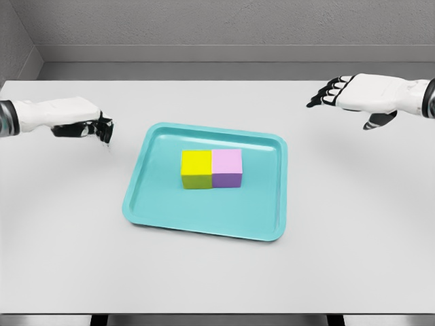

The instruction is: Push two cubes

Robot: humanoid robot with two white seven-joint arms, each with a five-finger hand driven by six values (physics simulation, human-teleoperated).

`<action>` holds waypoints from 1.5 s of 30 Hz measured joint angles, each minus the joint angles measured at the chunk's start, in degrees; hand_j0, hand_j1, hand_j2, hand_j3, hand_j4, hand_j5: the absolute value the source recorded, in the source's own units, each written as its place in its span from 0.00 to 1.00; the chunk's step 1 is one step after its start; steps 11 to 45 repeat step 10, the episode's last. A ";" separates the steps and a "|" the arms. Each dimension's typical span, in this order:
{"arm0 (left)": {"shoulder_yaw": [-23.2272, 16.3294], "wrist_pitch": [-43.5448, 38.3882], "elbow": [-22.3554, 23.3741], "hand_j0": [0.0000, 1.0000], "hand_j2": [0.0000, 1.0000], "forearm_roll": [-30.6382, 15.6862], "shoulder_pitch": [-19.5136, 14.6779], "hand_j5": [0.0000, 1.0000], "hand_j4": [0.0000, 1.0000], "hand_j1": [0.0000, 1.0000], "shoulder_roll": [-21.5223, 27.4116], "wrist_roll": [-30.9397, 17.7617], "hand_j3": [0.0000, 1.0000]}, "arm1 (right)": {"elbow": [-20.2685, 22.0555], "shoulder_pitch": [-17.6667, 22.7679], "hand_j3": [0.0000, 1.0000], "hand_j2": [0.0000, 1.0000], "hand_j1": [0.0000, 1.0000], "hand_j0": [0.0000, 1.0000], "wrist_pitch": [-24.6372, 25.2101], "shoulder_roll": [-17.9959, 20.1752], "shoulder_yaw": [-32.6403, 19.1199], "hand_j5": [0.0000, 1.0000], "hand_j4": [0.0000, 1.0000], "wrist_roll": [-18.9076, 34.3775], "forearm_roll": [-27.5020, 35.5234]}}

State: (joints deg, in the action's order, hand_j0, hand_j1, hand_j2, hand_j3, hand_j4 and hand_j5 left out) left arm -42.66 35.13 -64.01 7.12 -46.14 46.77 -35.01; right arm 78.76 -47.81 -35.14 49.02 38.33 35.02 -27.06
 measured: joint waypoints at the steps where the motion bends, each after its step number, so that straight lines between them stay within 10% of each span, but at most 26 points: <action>1: 0.47 0.00 1.67 1.00 1.00 -1.28 0.09 1.00 1.00 1.00 0.12 0.00 1.00 | 0.01 0.00 1.00 1.00 1.00 1.00 0.00 0.05 0.03 1.00 1.00 0.00 0.00; 10: 1.55 0.02 8.92 1.00 1.00 -4.92 0.09 1.00 1.00 1.00 -0.10 -0.01 1.00 | 0.08 -0.09 1.00 1.00 1.00 1.00 0.00 0.48 0.30 1.00 1.00 0.00 0.01; 45: 1.55 0.02 8.92 1.00 1.00 -4.92 0.09 1.00 1.00 1.00 -0.10 -0.01 1.00 | 0.08 -0.09 1.00 1.00 1.00 1.00 0.00 0.48 0.30 1.00 1.00 0.00 0.01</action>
